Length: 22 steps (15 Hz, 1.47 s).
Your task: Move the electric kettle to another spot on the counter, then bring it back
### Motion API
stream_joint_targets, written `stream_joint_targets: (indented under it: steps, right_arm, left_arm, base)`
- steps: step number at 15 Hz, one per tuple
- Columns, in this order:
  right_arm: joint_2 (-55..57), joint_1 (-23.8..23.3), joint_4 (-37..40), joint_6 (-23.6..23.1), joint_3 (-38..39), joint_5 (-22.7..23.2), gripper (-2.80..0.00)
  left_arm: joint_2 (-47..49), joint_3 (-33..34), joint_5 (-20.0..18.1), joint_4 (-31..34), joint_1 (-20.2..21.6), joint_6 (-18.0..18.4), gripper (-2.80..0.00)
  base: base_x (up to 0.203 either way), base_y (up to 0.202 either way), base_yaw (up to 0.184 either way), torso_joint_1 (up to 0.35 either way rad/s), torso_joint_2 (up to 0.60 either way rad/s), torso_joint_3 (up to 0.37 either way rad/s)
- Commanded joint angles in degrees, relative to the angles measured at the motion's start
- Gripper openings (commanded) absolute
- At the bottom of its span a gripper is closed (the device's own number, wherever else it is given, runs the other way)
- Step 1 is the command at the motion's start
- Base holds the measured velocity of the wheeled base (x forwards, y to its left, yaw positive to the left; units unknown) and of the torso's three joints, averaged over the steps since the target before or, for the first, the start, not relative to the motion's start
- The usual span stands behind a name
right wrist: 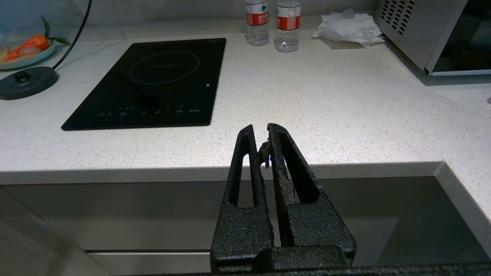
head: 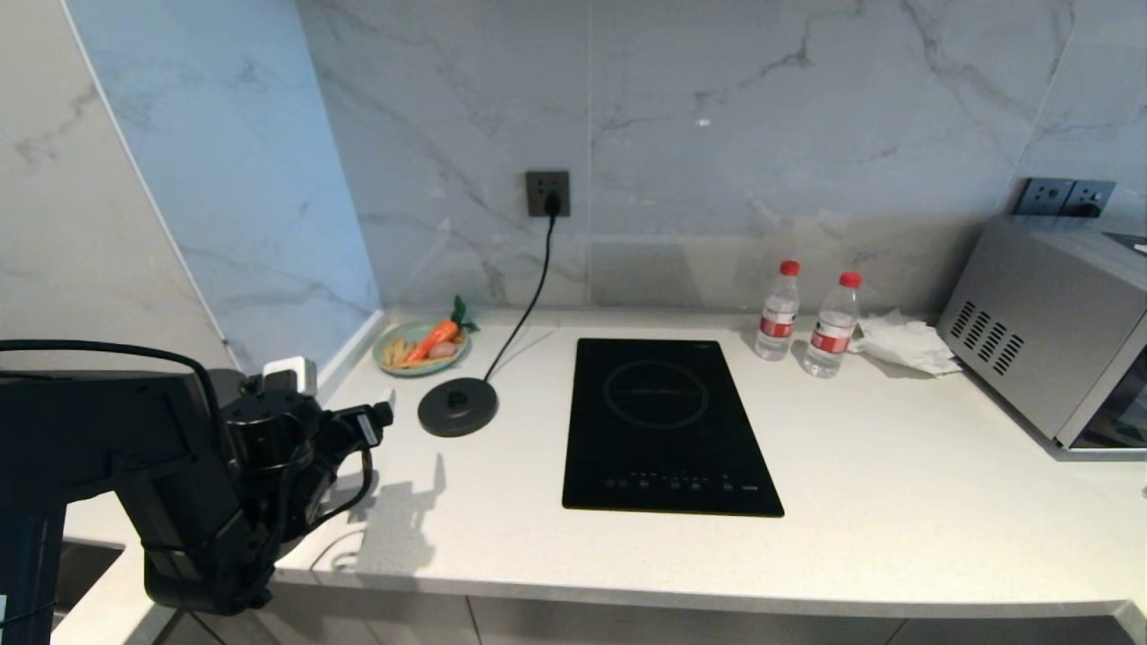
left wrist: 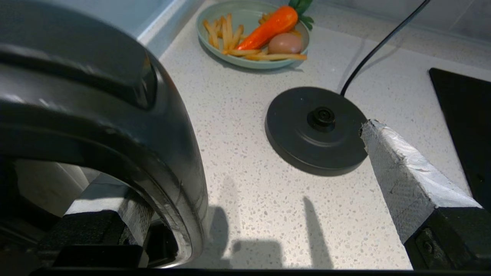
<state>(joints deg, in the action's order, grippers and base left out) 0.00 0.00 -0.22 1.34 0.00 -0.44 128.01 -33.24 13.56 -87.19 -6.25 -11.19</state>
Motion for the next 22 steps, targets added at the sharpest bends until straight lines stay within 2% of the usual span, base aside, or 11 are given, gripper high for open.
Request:
stream_joint_targets:
  steps: [1, 8, 14, 22]
  right_arm:
    - [0.0, 0.0, 0.0, 0.0, 0.0, 0.0, -2.80]
    - [0.0, 0.0, 0.0, 0.0, 0.0, 0.0, -2.80]
    - [0.0, 0.0, 0.0, 0.0, 0.0, 0.0, -2.80]
    - [0.0, 0.0, 0.0, 0.0, 0.0, 0.0, -2.80]
  left_arm:
    - [1.8, -0.5, 0.1, -0.5, 0.5, -0.1, 0.00]
    - [3.6, -4.5, 0.2, -0.5, 0.7, 0.7, 0.00]
    - [3.5, -2.8, 0.0, -0.5, 3.2, 0.4, 0.00]
    - [1.6, 1.2, 0.2, -0.5, 3.4, 0.2, 0.00]
  base:
    - [0.000, 0.000, 0.000, 0.000, 0.00, 0.000]
    - [0.000, 0.000, 0.000, 0.000, 0.00, 0.000]
    - [0.000, 0.000, 0.000, 0.000, 0.00, 0.000]
    - [0.000, 0.000, 0.000, 0.000, 0.00, 0.000]
